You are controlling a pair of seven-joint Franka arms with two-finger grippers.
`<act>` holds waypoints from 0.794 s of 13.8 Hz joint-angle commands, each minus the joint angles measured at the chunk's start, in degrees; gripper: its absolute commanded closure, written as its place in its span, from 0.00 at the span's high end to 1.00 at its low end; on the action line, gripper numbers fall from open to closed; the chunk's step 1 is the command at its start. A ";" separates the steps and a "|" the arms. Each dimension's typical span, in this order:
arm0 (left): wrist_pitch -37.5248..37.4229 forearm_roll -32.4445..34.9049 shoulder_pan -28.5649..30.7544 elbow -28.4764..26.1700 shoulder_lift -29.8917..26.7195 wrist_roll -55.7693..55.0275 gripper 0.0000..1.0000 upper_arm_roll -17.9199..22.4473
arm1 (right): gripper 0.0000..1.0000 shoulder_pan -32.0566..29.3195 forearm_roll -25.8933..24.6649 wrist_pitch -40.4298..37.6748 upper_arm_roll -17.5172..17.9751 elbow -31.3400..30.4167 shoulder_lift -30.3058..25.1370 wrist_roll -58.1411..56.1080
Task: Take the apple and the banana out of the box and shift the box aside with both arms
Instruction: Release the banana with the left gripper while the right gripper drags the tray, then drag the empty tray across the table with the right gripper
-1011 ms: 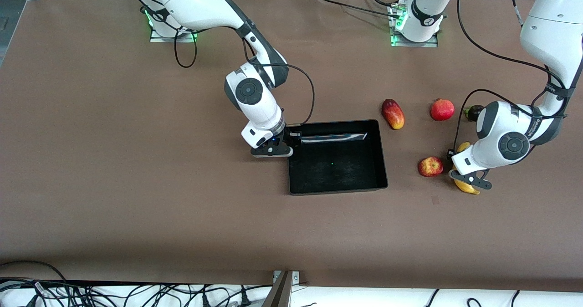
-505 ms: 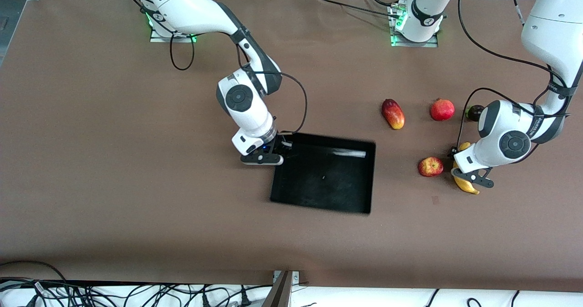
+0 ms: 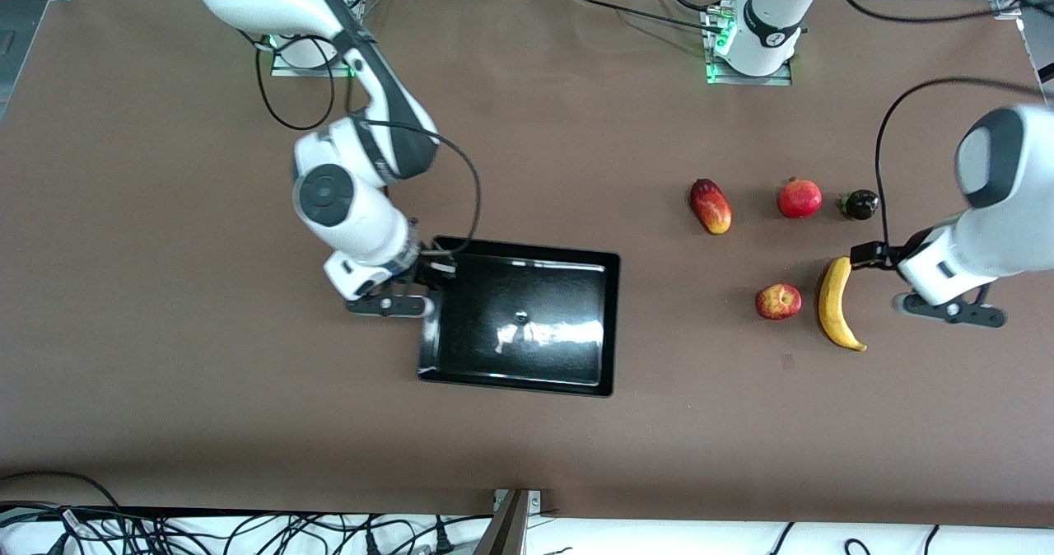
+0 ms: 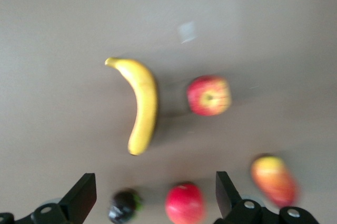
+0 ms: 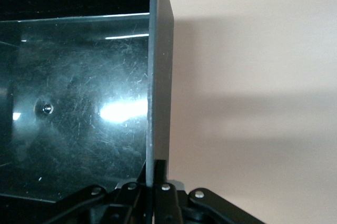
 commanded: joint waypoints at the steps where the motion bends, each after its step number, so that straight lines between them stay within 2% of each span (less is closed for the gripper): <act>1: -1.74 -8.97 -4.15 -0.08 -5.89 -0.36 1.00 7.57 | 0.00 -2.06 -0.02 -7.32 -3.98 -3.47 -6.27 -9.62; 4: -3.23 -8.91 -9.87 -1.04 -11.08 -0.36 1.00 11.64 | 0.00 -2.06 0.07 -7.52 -11.72 -11.88 -12.68 -18.76; 11: -2.97 -3.90 -12.44 -10.61 -24.18 -0.18 1.00 11.73 | 0.00 -2.06 0.33 -0.24 -25.79 -26.93 -18.15 -36.46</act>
